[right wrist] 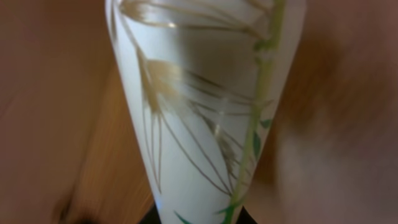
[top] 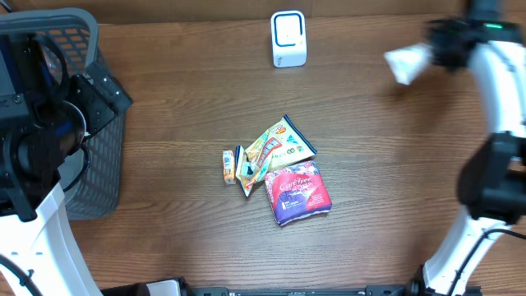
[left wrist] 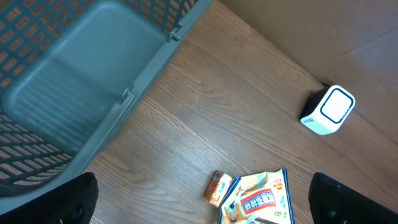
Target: Scan the item barcode
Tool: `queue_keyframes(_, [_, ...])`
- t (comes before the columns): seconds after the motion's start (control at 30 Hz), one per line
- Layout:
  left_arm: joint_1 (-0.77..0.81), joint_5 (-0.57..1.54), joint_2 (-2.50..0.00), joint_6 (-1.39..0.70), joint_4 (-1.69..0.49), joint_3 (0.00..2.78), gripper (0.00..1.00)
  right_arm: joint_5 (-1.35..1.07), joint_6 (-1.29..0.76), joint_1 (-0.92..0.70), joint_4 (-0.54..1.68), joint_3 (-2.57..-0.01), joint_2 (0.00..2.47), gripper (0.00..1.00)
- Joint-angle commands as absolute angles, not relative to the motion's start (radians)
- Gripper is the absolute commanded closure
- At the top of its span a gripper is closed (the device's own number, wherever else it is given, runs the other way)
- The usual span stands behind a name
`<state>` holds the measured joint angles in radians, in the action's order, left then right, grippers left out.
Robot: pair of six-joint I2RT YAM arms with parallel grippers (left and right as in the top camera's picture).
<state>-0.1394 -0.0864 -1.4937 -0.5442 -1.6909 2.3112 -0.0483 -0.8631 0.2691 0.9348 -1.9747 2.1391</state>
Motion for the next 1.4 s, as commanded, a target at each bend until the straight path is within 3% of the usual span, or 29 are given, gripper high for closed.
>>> queue_keyframes(0.0, [-0.145, -0.085, -1.499, -0.528, -1.689, 2.319, 0.0, -0.012, -0.891, 0.389, 0.981, -1.965, 2.096, 0.96])
queue_keyframes(0.5, [-0.145, -0.085, -1.499, -0.528, -1.689, 2.319, 0.0, 0.081, -0.865, 0.793, 0.857, -1.799, 2.104, 0.96])
queue_keyframes(0.73, [-0.145, -0.085, -1.499, -0.528, -1.689, 2.319, 0.0, 0.081, -0.596, 0.833, 0.712, -1.786, 2.104, 0.95])
queue_keyframes(0.87, [-0.144, -0.085, -1.499, -0.528, -1.689, 2.319, 0.0, 0.081, -0.567, 0.831, 0.685, -1.786, 2.108, 0.93])
queue_keyframes(1.03, [-0.145, -0.085, -1.499, -0.528, -1.689, 2.319, 0.0, 0.081, -0.567, 0.83, 0.689, -1.786, 2.124, 0.85])
queue_keyframes(1.07, [-0.144, -0.085, -1.499, -0.528, -1.689, 2.319, 0.0, 0.081, -0.568, 0.831, 0.693, -1.786, 2.13, 0.81])
queue_keyframes(1.1, [-0.144, -0.085, -1.499, -0.528, -1.689, 2.319, 0.0, 0.077, -0.568, 0.831, 0.697, -1.786, 2.135, 0.71])
queue_keyframes(1.13, [-0.144, -0.085, -1.499, -0.528, -1.689, 2.319, 0.0, 0.077, -0.568, 0.831, 0.702, -1.786, 2.138, 0.68])
queue_keyframes(1.37, [-0.144, -0.085, -1.499, -0.528, -1.689, 2.319, 0.0, 0.071, -0.567, 0.831, 0.74, -1.786, 2.14, 0.57])
